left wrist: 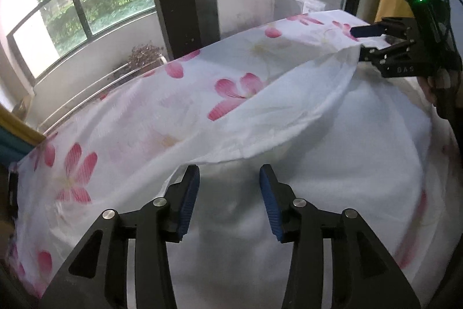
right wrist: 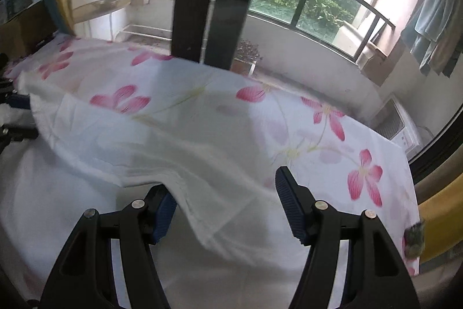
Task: Fold large clothes
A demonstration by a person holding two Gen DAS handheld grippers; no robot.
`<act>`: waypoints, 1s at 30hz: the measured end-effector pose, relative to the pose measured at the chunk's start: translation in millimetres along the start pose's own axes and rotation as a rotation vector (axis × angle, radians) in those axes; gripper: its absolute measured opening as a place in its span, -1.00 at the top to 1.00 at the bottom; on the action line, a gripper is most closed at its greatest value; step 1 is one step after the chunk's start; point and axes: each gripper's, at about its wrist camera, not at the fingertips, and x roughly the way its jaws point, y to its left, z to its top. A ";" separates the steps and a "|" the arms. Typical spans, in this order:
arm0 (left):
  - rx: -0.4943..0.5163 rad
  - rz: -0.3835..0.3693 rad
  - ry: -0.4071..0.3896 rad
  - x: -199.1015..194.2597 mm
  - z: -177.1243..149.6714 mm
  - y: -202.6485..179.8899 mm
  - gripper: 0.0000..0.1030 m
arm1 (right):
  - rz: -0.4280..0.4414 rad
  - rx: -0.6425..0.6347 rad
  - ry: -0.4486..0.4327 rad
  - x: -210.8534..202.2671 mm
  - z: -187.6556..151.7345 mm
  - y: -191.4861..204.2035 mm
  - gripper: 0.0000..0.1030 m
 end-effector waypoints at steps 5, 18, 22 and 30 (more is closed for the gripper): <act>-0.072 0.065 0.021 19.6 18.7 31.9 0.11 | -0.040 0.048 -0.016 18.8 16.0 -15.5 -0.27; -0.250 0.196 -0.013 -0.6 2.6 91.7 0.11 | -0.123 0.177 -0.042 9.7 11.7 -55.0 -0.27; -0.316 0.210 -0.013 -18.0 -24.8 101.3 0.11 | -0.135 0.214 -0.012 -2.6 -8.1 -63.1 -0.27; -0.497 0.244 -0.006 -69.9 -100.0 104.6 0.11 | -0.129 0.331 0.052 -39.5 -71.9 -74.8 -0.27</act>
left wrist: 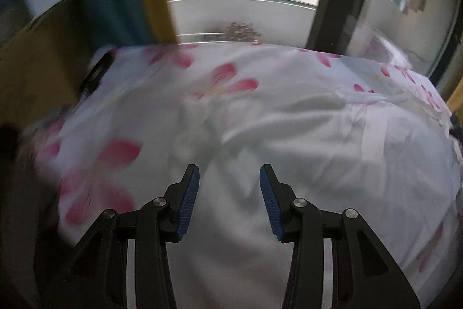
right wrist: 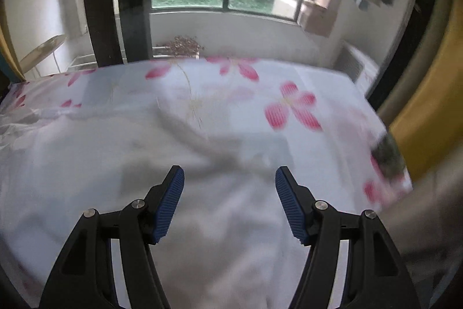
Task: Fold large clothes
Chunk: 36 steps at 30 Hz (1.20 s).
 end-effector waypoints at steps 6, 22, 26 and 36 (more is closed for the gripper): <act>-0.016 -0.074 0.010 -25.6 -41.3 4.0 0.11 | 0.061 0.037 0.052 -17.0 -40.5 -9.1 -0.27; 0.053 -0.059 -0.044 -64.3 -90.4 -18.9 0.89 | 0.113 0.087 0.016 -47.2 -89.3 -12.7 0.85; 0.035 -0.065 -0.058 -82.4 -101.5 -16.0 0.89 | 0.104 0.081 0.003 -62.7 -96.4 -17.9 0.85; 0.029 -0.091 -0.026 -110.2 -137.0 -15.8 0.89 | 0.090 0.089 0.016 -89.7 -127.8 -23.3 0.85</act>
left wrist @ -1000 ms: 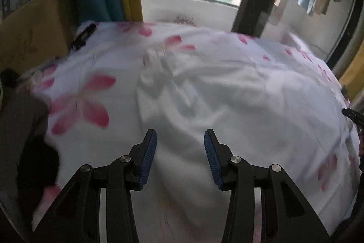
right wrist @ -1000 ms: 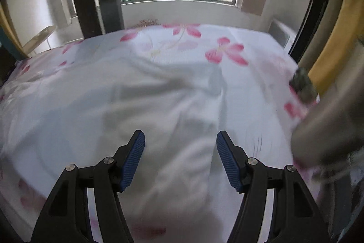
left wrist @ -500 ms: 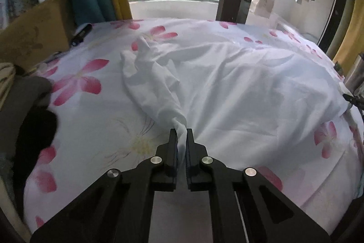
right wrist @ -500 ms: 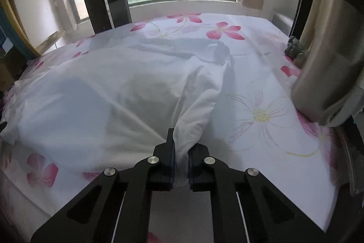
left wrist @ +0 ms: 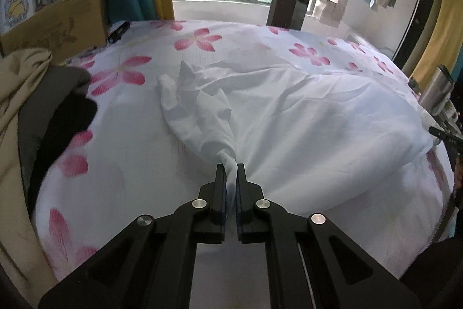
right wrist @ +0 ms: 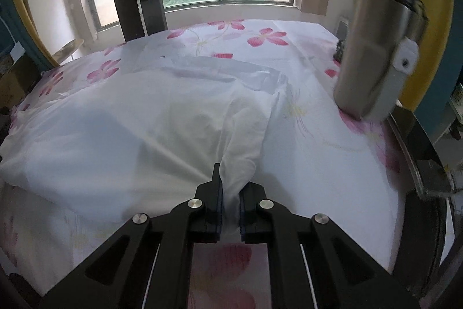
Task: Fold large clothes
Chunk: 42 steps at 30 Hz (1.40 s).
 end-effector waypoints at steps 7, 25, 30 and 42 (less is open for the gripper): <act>-0.038 -0.014 0.042 -0.8 -24.2 5.8 0.89 | -0.005 0.001 0.036 -7.9 -23.7 0.8 0.85; -0.085 0.013 -0.073 -28.9 13.3 14.4 0.20 | -0.062 -0.028 -0.068 -43.1 15.0 5.8 -0.11; -0.038 -0.028 -0.079 -8.1 46.5 0.4 0.20 | -0.005 -0.075 -0.072 -21.8 42.7 31.6 -0.11; 0.267 -0.184 0.055 97.4 116.1 -93.6 0.20 | 0.152 -0.236 -0.036 52.6 100.0 113.3 -0.11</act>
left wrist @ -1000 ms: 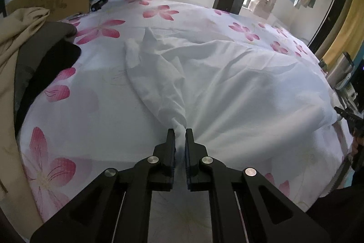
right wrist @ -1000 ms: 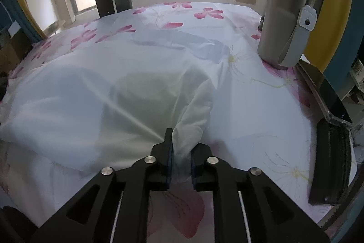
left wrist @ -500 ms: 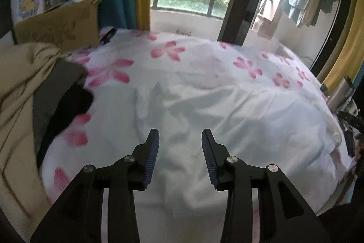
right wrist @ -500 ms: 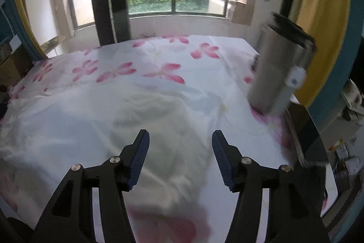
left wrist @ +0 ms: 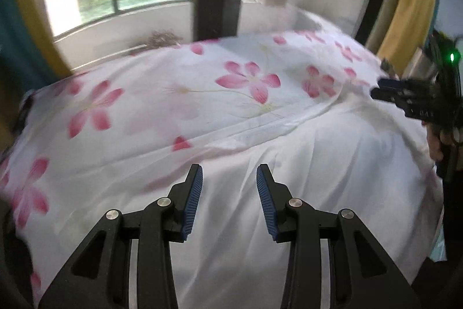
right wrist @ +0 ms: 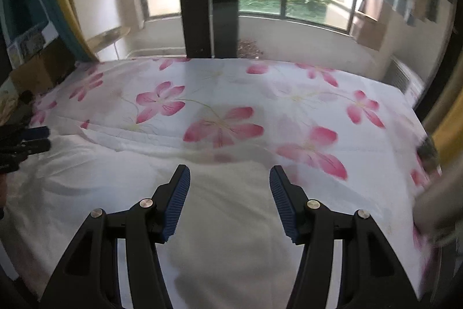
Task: Fold large clothes
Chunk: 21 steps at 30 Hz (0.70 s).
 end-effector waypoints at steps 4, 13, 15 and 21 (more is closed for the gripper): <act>0.076 -0.028 0.108 35.3 12.8 -8.3 0.20 | -0.015 -0.082 0.051 27.0 13.7 8.5 -0.11; 0.067 -0.008 0.111 61.7 31.1 4.4 0.20 | -0.006 -0.216 0.179 84.9 26.3 25.7 -0.11; 0.045 0.023 0.098 64.3 35.6 10.1 0.20 | -0.017 -0.206 0.168 88.2 32.0 24.4 -0.11; -0.014 0.053 0.048 54.6 38.1 21.4 0.20 | -0.047 -0.160 0.132 81.6 39.1 17.9 -0.11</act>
